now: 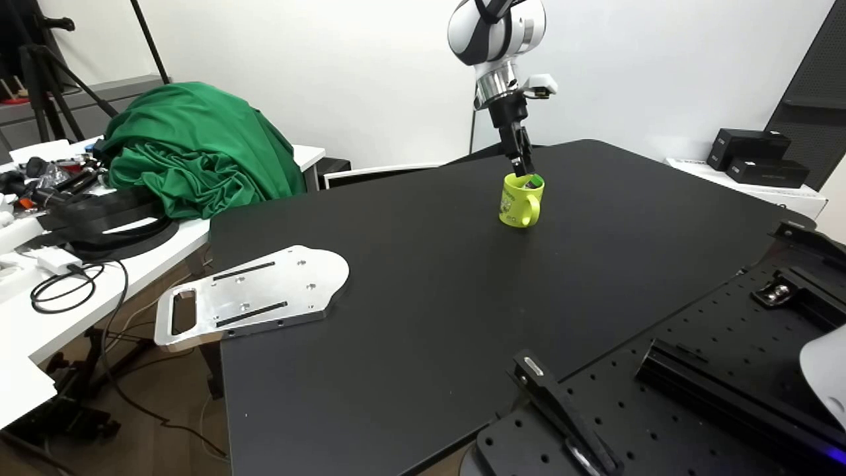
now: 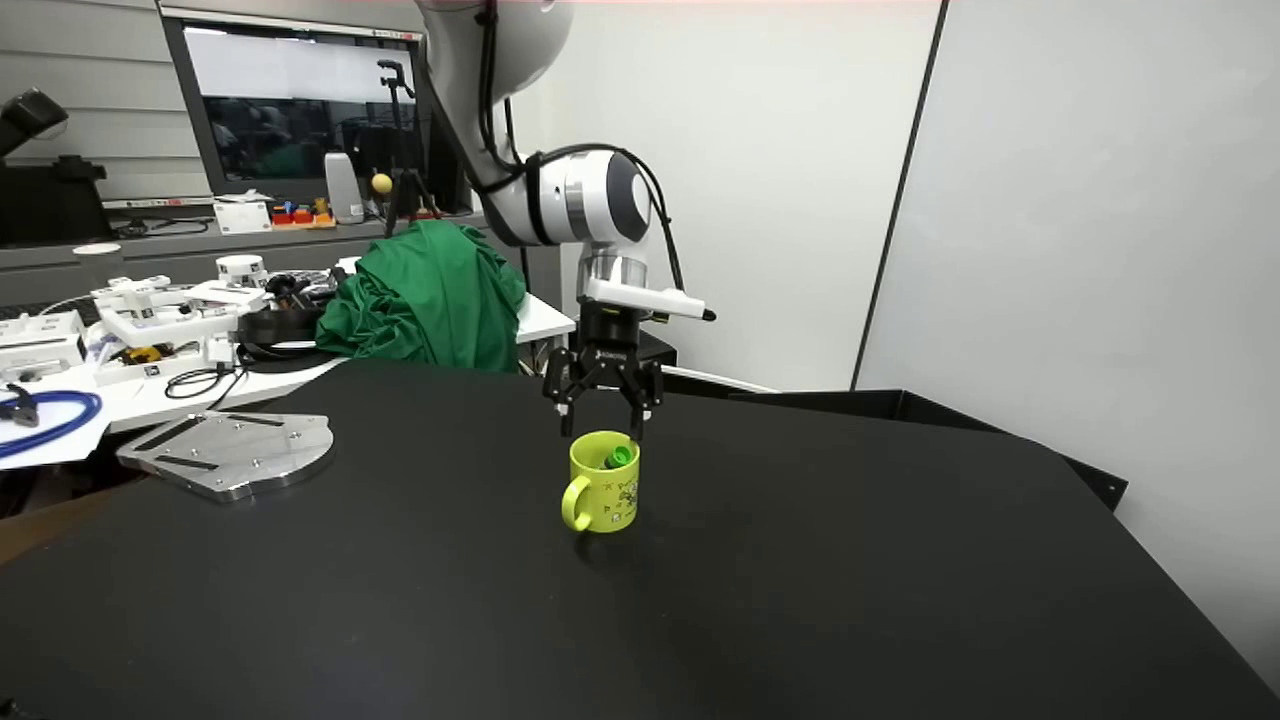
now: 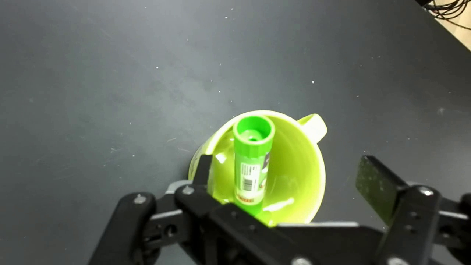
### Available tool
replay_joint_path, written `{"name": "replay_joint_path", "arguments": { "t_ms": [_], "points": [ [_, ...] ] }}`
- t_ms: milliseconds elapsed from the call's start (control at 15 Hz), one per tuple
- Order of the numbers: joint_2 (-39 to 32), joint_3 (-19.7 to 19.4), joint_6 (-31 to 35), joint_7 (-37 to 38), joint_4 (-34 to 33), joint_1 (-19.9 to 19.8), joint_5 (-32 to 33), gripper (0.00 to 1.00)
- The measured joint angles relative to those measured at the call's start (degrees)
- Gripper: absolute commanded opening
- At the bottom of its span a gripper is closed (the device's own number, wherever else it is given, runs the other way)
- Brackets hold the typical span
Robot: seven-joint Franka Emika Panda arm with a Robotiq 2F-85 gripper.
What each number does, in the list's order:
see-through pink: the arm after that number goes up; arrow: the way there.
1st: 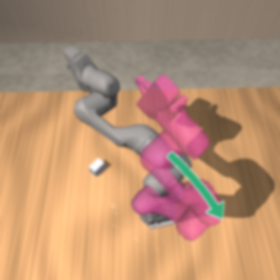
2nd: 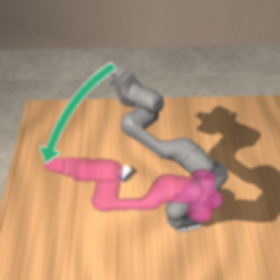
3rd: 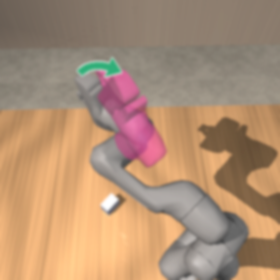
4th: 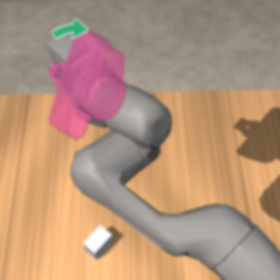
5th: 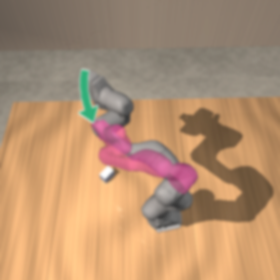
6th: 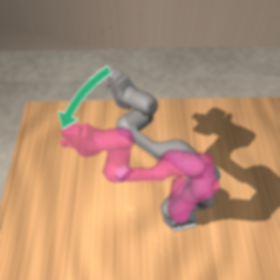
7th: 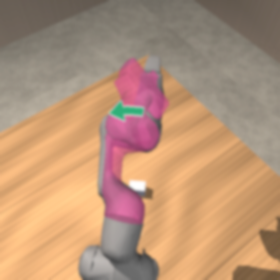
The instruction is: Pick up the object from the cup and place it on the table
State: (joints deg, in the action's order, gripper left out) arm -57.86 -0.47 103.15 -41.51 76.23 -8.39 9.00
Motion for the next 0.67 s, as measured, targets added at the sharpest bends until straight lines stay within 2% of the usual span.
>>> {"name": "replay_joint_path", "arguments": {
  "t_ms": [667],
  "points": [
    [-0.37,-0.01,-1.80,1.72,-0.21,0.77,0.01,1.00]
  ]
}}
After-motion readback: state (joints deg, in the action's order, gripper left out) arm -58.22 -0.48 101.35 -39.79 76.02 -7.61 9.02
